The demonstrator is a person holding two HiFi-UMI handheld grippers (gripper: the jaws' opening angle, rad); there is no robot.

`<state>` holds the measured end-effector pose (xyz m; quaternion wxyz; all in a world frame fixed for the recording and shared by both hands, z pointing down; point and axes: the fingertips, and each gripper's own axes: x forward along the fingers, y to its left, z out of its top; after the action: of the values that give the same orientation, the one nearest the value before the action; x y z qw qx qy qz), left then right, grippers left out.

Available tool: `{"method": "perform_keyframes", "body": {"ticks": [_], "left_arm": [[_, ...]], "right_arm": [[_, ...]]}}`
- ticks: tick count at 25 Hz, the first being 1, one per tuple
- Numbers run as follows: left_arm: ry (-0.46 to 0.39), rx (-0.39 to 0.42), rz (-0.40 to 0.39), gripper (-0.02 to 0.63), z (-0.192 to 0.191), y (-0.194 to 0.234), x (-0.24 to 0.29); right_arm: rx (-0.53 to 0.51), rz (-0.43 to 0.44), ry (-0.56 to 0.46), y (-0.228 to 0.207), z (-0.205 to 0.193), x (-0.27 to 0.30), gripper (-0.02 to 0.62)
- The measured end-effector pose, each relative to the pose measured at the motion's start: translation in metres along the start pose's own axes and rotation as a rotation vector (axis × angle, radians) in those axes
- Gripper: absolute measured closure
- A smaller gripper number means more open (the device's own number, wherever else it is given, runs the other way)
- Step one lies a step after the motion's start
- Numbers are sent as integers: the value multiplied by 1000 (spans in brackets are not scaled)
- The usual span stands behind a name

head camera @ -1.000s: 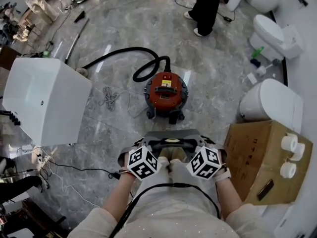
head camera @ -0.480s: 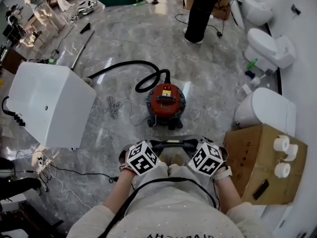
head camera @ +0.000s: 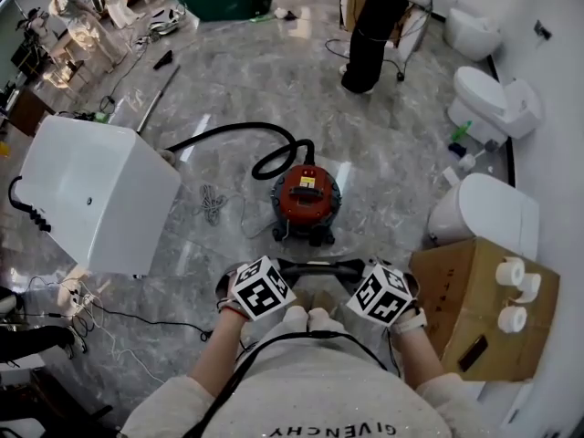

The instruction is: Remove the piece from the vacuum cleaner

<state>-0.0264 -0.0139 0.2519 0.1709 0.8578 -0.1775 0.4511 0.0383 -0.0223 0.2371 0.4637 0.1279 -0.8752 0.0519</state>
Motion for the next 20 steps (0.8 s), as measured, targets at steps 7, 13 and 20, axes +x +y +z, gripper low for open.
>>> {"method": "perform_keyframes", "body": {"ticks": [7,13,20], "left_arm": [[6,-12,-7,571,10,-3,-14],[-8,-29,-27,571,8,-4,-20],[-7,-46,-31,571,3,-10,-17]], "right_arm": [[4,13,8,-2,8,-13,557],[-8,16,11,4,15,-16,557],[-7,25,12,11,11,-13,557]]}}
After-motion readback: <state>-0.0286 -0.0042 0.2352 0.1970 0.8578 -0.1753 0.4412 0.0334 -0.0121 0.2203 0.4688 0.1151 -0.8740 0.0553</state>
